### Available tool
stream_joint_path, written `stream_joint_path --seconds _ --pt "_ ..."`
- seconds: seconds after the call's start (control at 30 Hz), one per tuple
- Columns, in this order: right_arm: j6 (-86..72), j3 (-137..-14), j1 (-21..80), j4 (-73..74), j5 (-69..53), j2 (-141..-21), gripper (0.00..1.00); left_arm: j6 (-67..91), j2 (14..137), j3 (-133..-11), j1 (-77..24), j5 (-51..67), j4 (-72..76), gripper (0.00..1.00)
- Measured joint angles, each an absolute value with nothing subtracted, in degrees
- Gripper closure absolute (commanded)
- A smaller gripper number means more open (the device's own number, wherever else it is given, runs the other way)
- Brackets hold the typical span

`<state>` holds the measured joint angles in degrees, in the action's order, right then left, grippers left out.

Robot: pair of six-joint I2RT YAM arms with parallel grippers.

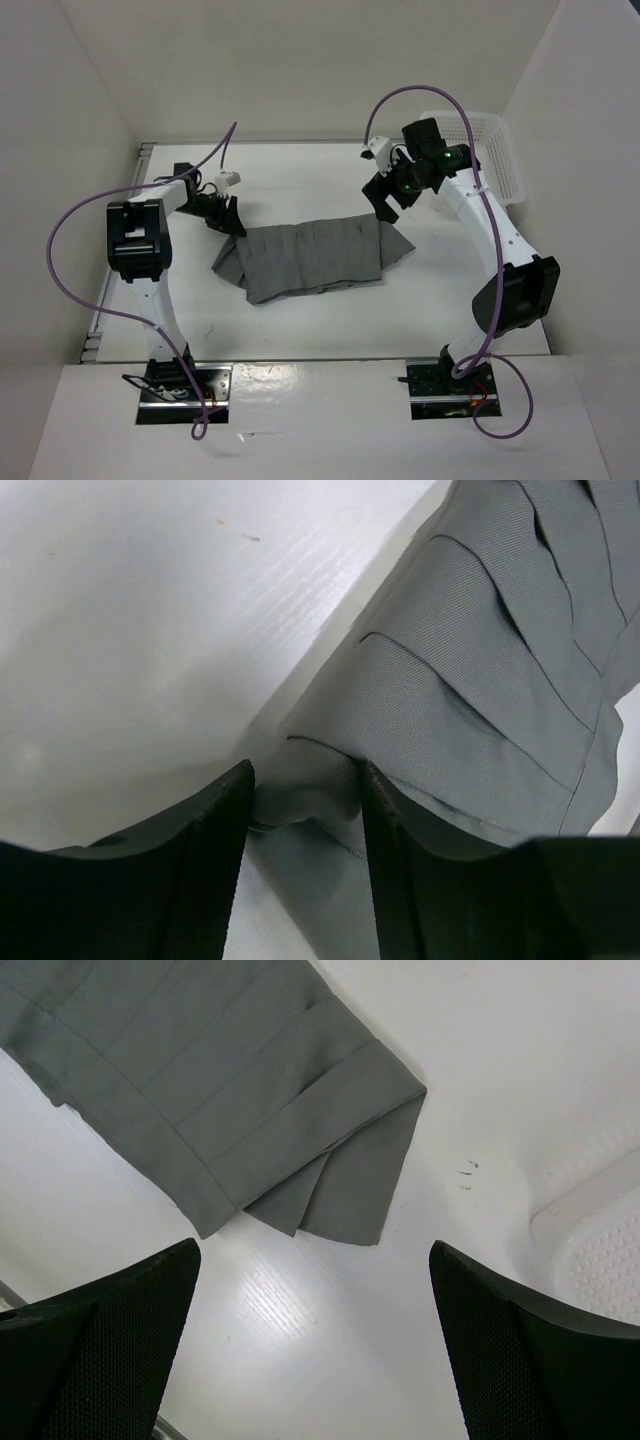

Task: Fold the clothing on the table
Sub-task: Fold the skirt

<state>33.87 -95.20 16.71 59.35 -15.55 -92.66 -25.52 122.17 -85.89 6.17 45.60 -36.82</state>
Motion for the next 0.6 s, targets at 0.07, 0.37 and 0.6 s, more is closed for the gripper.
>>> stream_joint_path --seconds 0.07,0.37,0.6 --pt "33.8 -95.2 16.71 59.09 -15.35 -92.66 0.01 -26.35 122.23 -85.8 6.09 45.01 -37.6 0.55" --pt "32.8 -94.32 16.51 57.08 -14.92 -92.66 0.01 -26.2 122.83 -84.71 6.04 45.08 -41.21 1.0" --pt "28.71 -91.9 9.21 52.73 -19.73 -95.88 0.01 -18.55 122.83 -84.66 6.35 43.94 -40.01 1.0"
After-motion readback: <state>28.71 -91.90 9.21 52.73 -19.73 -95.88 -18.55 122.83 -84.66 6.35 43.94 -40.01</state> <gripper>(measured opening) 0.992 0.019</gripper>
